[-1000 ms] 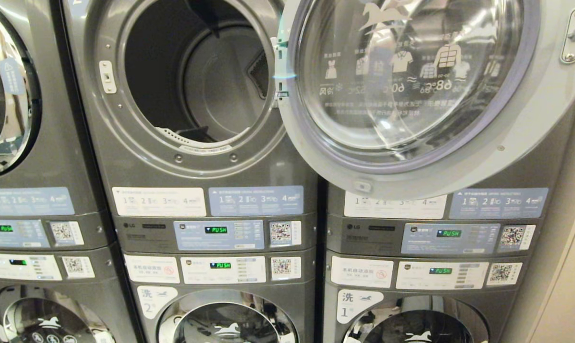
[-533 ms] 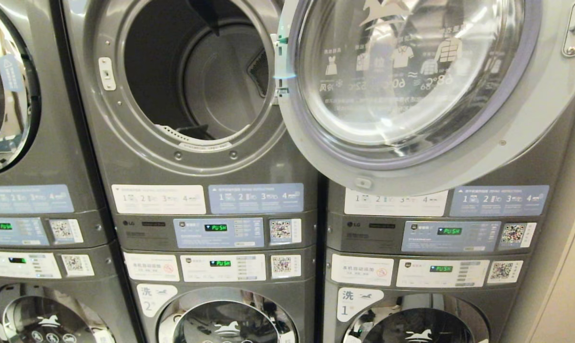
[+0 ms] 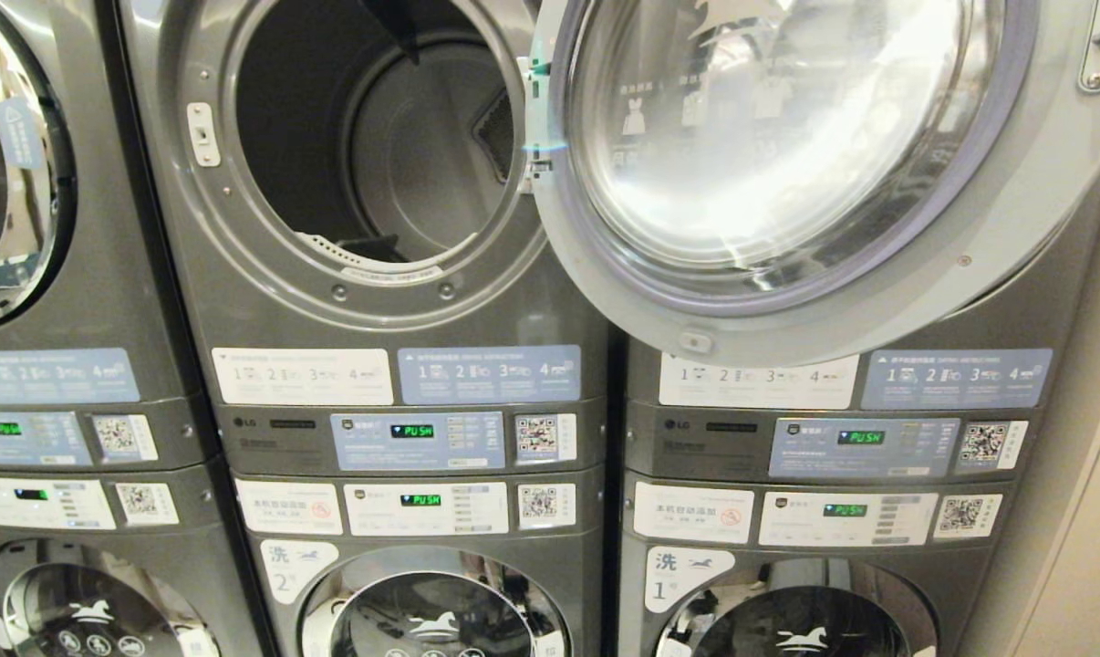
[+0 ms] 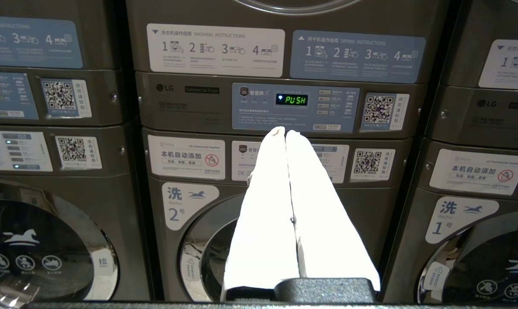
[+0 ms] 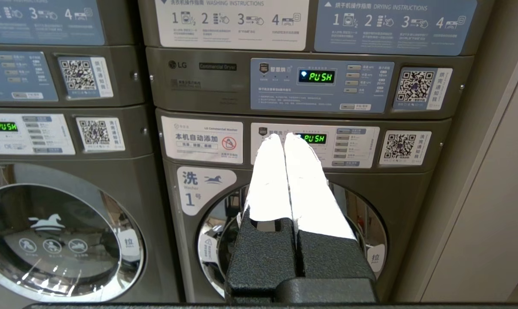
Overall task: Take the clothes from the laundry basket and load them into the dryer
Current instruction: Take the clothes out of the basket
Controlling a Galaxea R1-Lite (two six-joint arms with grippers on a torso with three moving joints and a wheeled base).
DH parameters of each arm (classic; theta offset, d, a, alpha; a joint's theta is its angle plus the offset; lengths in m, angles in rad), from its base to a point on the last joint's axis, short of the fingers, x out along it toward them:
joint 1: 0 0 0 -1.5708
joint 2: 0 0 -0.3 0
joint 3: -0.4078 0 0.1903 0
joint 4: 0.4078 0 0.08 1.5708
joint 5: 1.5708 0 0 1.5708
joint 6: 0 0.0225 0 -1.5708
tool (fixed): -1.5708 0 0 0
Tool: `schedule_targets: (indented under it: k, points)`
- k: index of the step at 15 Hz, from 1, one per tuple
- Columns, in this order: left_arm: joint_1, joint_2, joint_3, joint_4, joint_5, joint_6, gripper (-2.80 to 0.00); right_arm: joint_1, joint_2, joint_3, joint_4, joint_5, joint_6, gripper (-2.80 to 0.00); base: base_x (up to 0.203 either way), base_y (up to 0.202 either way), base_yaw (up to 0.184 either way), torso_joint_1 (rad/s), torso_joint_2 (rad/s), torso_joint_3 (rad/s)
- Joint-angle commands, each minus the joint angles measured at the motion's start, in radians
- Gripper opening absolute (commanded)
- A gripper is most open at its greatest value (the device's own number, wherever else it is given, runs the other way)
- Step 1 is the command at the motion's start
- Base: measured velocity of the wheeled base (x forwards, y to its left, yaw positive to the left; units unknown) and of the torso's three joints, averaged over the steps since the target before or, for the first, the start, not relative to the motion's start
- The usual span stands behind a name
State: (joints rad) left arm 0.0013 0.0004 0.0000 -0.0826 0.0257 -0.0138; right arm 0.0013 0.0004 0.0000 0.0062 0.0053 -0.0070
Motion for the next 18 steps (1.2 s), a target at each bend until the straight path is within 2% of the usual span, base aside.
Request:
schedule_targets:
  k: [1,18]
  points:
    - [0.0,-0.002,0.029,0.0,0.0,-0.002,-2.8,0.0,0.0,0.0,0.0,0.001,-0.001,-2.8,0.0,0.0,0.0,-0.071,0.15,0.08]
    - [0.0,-0.002,0.029,0.0,0.0,-0.002,-2.8,0.0,0.0,0.0,0.0,0.001,0.001,-2.8,0.0,0.0,0.0,-0.081,0.17,0.091]
